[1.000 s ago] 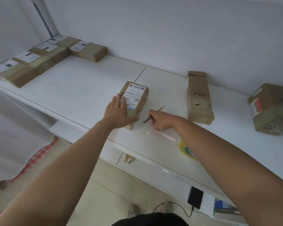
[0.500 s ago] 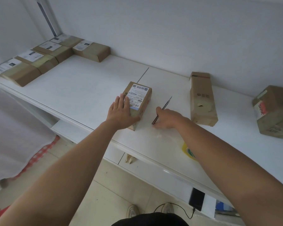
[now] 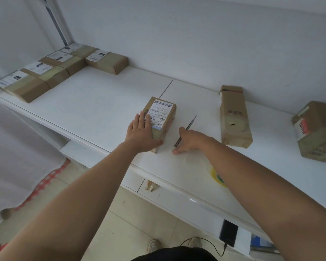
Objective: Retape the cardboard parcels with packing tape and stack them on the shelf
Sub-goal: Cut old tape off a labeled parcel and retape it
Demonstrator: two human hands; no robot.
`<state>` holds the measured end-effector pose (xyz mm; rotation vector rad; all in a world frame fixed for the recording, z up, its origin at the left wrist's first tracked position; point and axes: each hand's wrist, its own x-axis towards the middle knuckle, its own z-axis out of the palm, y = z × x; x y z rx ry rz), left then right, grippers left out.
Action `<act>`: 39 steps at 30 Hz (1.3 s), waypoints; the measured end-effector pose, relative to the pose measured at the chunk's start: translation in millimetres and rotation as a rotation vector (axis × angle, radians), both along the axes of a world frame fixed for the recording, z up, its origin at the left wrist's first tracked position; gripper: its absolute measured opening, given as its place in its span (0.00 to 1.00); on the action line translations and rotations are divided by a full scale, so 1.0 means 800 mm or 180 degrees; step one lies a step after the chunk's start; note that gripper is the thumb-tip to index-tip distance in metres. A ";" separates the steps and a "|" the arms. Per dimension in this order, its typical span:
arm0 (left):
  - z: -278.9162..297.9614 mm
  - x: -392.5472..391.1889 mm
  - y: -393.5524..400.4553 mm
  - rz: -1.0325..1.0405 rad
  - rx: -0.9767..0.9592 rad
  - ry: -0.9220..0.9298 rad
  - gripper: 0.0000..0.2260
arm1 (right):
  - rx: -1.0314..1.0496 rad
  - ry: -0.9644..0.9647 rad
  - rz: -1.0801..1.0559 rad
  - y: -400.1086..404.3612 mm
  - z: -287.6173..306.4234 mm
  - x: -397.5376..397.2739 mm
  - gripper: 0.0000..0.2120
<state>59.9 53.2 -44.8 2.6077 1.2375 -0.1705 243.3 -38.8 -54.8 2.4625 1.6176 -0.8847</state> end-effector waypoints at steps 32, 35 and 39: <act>0.021 -0.018 0.045 0.1951 -0.1605 -0.2307 0.35 | 0.1024 0.0573 -0.0960 0.023 0.046 -0.067 0.30; 0.003 -0.025 0.036 0.1941 -0.2016 -0.1927 0.30 | 0.0913 0.1131 -0.1528 0.030 0.032 -0.106 0.38; -0.007 -0.032 0.015 0.1879 -0.2135 -0.2817 0.22 | 0.1426 0.1602 -0.2053 0.022 0.013 -0.133 0.39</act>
